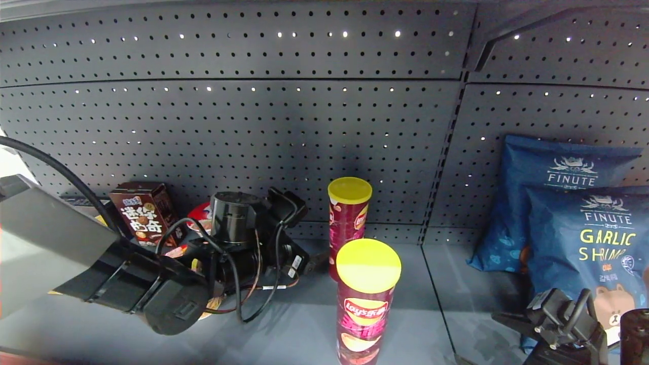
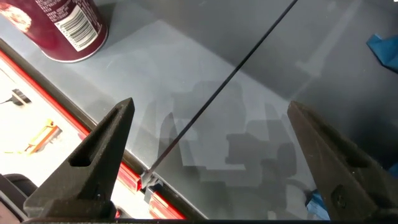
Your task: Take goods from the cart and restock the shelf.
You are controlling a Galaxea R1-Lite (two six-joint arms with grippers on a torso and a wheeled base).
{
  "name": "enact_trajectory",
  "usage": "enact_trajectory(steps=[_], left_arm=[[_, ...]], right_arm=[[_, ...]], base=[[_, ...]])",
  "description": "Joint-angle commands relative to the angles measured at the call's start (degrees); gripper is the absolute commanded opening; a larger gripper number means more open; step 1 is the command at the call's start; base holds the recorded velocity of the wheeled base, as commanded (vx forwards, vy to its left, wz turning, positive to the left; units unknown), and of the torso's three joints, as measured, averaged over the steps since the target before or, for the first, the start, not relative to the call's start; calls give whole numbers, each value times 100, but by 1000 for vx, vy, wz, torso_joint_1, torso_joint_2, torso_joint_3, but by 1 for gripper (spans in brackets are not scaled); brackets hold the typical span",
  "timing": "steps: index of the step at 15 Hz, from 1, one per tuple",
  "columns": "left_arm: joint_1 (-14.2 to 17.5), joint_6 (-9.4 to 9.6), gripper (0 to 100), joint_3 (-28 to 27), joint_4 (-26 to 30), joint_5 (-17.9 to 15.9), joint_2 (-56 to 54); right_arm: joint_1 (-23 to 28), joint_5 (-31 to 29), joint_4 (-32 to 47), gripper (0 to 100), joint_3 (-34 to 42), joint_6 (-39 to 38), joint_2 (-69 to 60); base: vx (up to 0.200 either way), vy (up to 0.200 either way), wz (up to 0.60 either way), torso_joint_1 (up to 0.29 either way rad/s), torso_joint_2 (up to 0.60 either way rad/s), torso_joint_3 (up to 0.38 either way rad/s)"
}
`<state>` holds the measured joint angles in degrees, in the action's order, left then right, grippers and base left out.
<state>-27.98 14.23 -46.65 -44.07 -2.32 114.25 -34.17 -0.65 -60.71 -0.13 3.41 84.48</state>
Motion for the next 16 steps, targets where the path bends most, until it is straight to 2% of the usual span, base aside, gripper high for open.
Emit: enact_trajectory(steps=[1, 4, 10, 13, 16], left_arm=[[-15, 1, 100, -177, -5, 12, 203], [-32, 1, 100, -292, -5, 12, 291], [-50, -8, 100, -177, -5, 21, 212], [-15, 1, 100, 280, -5, 47, -377], [-6, 10, 100, 825, -5, 38, -887]], right_arm=[[-2, 3, -2, 100, 5, 1, -2], [-2, 3, -2, 100, 5, 1, -2], [-11, 3, -37, 100, -74, 10, -2], [-107, 21, -55, 100, -206, 10, 121], [-415, 21, -46, 100, -294, 10, 394]], base=[[0, 0, 0, 0, 0, 0], [0, 0, 0, 0, 0, 0], [0, 0, 0, 0, 0, 0], [0, 0, 0, 0, 0, 0], [0, 0, 0, 0, 0, 0]])
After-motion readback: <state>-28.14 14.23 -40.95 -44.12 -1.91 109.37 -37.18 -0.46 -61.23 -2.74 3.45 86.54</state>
